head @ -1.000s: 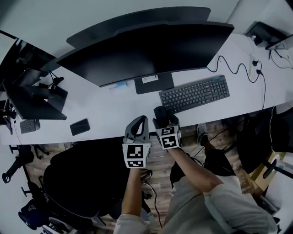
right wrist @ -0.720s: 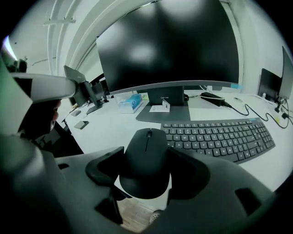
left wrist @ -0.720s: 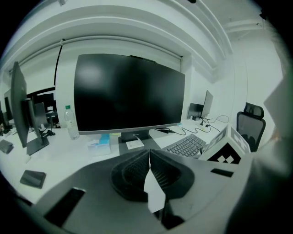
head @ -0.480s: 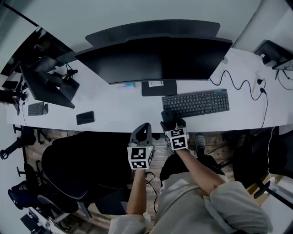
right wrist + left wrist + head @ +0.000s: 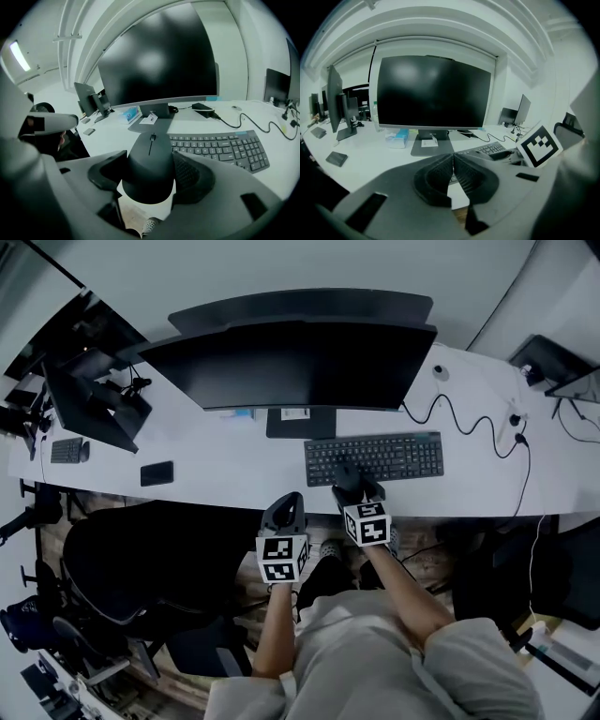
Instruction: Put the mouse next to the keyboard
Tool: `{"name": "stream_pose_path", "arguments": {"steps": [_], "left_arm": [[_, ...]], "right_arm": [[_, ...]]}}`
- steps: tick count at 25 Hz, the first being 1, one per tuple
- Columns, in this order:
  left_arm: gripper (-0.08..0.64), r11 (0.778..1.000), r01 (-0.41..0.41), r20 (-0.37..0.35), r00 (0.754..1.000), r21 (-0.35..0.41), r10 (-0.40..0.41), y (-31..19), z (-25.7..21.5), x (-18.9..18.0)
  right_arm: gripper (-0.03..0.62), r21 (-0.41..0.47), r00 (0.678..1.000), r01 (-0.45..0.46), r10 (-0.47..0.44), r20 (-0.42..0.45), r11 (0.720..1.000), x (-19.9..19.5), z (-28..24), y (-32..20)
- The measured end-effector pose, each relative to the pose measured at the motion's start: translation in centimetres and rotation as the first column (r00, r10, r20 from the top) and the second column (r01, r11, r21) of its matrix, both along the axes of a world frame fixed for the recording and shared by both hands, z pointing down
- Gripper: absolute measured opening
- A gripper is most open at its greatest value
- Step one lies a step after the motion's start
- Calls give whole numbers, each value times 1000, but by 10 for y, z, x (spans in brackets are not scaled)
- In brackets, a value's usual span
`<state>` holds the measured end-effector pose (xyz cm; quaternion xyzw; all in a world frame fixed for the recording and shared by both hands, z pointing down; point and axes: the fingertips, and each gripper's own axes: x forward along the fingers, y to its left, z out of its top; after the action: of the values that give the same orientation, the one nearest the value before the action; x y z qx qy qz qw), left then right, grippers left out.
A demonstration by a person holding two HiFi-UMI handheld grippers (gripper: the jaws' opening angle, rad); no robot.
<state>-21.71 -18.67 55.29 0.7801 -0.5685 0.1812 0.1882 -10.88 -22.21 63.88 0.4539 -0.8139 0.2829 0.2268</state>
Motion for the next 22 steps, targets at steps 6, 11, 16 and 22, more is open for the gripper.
{"name": "stream_pose_path", "arguments": {"steps": [6,11,16,22], "left_arm": [[23,999,-47,40,998,-1,47,10,-2,54],[23,998,-54,-16,998,23,54,9,-8,86],[25,996,-87,-26,996,34,88,14,-9,116],[23,990,-128,0,992,60,129,11,-12,158]], "right_arm": [[304,66,1000,13,-13,10,998,44,-23,2],[304,184,1000,3,1,-21,983,89,-51,3],[304,218,996,-85,91,-20,972,143,-61,5],[304,213,983,-172,182,-32,962,206,-50,5]]}}
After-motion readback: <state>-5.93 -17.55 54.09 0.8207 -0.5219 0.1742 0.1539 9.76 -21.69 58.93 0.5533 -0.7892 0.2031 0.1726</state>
